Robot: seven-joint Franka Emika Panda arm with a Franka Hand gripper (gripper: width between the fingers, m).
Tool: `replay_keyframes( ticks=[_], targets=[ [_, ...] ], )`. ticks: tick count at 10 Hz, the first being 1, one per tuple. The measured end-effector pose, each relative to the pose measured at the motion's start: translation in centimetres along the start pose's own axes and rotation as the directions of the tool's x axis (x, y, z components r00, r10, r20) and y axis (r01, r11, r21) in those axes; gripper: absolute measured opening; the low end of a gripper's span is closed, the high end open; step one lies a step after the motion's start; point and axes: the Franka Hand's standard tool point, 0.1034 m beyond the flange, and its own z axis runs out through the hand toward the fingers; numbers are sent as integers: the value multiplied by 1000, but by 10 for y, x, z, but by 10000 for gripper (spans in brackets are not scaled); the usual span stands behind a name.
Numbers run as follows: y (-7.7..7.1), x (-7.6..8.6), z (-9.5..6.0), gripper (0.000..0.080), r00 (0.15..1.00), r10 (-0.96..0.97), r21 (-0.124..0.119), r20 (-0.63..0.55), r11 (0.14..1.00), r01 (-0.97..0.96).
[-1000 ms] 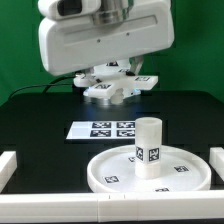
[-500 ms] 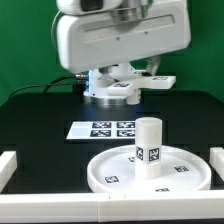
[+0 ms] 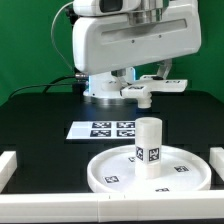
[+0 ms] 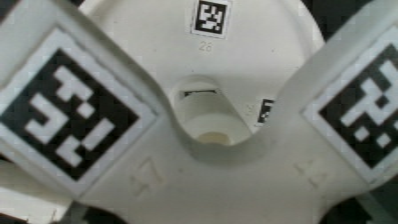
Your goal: Assemble round table
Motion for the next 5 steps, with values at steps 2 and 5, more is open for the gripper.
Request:
replay_keyframes(
  ticks=[2,5],
  targets=[
    [-5,-4,11,453,999,-10,-34,-51,999,8],
    [0,9,8,453,996,-73,-51,-45,996,70]
  ],
)
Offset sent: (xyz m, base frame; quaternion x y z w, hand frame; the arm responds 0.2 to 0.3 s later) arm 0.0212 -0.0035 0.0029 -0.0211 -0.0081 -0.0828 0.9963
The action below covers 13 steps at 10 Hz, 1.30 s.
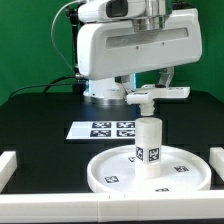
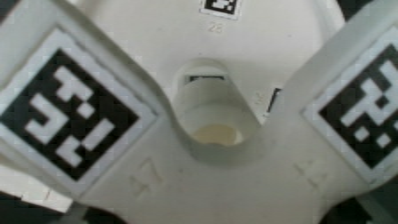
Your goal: Assemble round table
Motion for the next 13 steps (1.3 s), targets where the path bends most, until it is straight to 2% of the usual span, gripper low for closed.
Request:
replay_keyframes(
  ticks=[7,11,13],
  targets=[
    [0,1,12,453,1000,-3,-10,-11,1000,3],
    [-1,1,12,453,1000,-5,-10,-10,1000,5],
    [-3,-5,15,453,1000,-4,-5,-2,1000,4]
  ],
)
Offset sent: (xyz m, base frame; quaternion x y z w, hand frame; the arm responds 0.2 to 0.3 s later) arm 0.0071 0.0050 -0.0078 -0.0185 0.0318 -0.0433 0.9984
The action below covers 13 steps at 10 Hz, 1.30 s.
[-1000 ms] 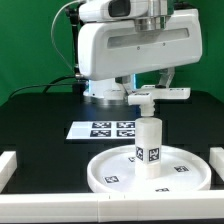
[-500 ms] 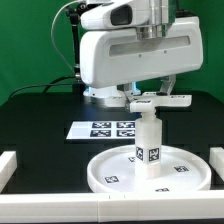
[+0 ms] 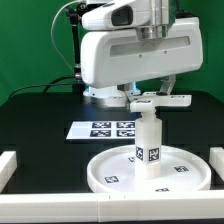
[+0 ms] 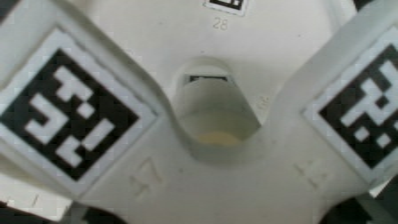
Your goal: Assemble round table
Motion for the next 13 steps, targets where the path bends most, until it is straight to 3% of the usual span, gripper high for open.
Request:
replay_keyframes(
  ticks=[4,8,13],
  targets=[
    [-2,-4,3,453,1000,0,5,9,1000,0],
    [-5,-8,17,453,1000,-2,15,30,1000,1],
    [-2,-5,18,453,1000,-6,12,24,1000,6]
  ],
)
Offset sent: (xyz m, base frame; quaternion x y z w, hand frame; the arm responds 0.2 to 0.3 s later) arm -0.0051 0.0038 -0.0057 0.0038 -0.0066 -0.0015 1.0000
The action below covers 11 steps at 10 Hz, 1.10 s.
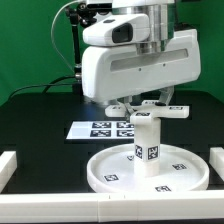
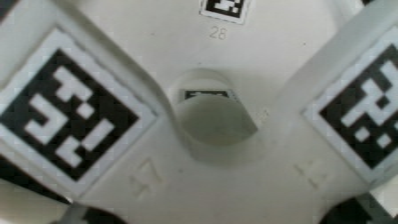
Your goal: Assemble round table
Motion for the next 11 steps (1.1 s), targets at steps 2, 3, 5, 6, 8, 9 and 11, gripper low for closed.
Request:
replay_keyframes(
  ticks=[2,3,5,6,8,9,11],
  targets=[
    [0,0,0,453,1000,0,0,0,1000,0],
    [0,0,0,453,1000,0,0,0,1000,0],
    [0,0,0,453,1000,0,0,0,1000,0],
    [0,0,0,453,1000,0,0,0,1000,0],
    [0,0,0,453,1000,0,0,0,1000,0],
    [0,0,0,453,1000,0,0,0,1000,0],
    [0,0,0,453,1000,28,0,0,1000,-28]
  ],
)
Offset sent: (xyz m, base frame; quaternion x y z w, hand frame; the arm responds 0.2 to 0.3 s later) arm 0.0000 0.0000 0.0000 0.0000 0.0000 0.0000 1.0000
